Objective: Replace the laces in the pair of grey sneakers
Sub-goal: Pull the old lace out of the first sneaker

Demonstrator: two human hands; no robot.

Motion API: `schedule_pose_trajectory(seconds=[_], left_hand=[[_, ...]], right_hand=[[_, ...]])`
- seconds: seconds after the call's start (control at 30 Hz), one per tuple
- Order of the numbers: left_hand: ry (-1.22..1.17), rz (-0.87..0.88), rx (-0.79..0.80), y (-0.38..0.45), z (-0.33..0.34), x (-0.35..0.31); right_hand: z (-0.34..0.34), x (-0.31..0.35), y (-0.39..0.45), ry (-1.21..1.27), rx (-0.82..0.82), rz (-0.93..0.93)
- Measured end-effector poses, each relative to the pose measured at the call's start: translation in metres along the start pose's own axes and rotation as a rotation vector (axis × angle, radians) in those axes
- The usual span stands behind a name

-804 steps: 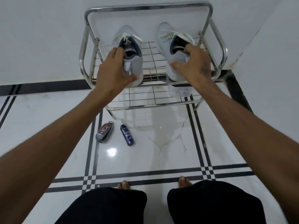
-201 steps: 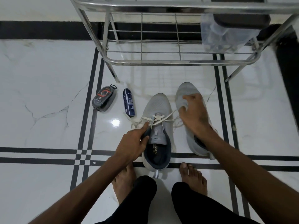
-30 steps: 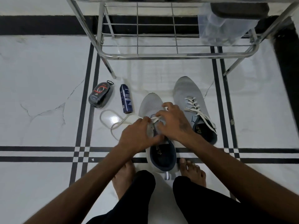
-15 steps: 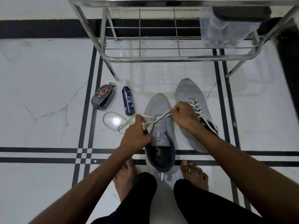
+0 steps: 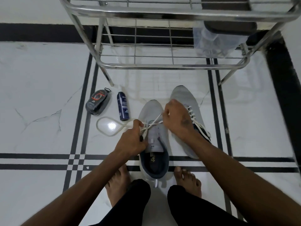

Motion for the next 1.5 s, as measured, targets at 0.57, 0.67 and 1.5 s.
schedule_pose_trajectory(seconds=[0.57,0.67,1.5], left_hand=[[-0.001,0.007,0.017,0.005,-0.003,-0.002],[0.004,0.013,0.010,0.008,-0.003,-0.002],[0.014,0.081,-0.062,0.001,-0.001,-0.008]], right_hand=[[0.001,0.000,0.004,-0.110,0.165,-0.229],[-0.026,-0.037,0.020,-0.087,-0.053,0.111],[0.008,-0.002,-0.014,-0.012,0.289,-0.466]])
Point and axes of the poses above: each hand's wrist, its own y-axis towards the middle knuckle, its own z-axis out of the palm, x = y × z, the point moved 1 cm from there along y, towards the middle knuckle, and after that the axes turned 13 degrees about -x, right-handed, at the moved point
